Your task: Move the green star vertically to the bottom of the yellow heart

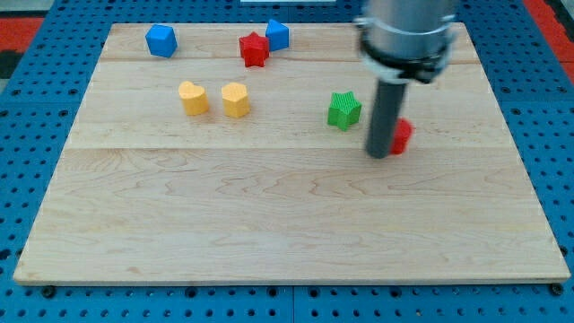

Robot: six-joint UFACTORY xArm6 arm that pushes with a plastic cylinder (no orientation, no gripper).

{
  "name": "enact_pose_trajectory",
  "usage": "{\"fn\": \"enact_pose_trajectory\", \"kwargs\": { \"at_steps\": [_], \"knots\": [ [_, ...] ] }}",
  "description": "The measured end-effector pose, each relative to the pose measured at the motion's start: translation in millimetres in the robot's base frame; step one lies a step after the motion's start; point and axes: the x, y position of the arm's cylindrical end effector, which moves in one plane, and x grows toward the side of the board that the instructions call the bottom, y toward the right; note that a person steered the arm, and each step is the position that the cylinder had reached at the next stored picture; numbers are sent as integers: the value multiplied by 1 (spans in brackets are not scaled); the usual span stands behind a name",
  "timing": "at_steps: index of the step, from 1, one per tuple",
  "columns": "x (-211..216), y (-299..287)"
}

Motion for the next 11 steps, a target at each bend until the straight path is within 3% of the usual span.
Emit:
{"fn": "enact_pose_trajectory", "kwargs": {
  "at_steps": [1,4,5,7,8,9,11],
  "knots": [
    [-31,20],
    [-72,-20],
    [-75,-60],
    [-2,-146],
    [3,-206],
    [17,-181],
    [35,-312]
  ]
}}
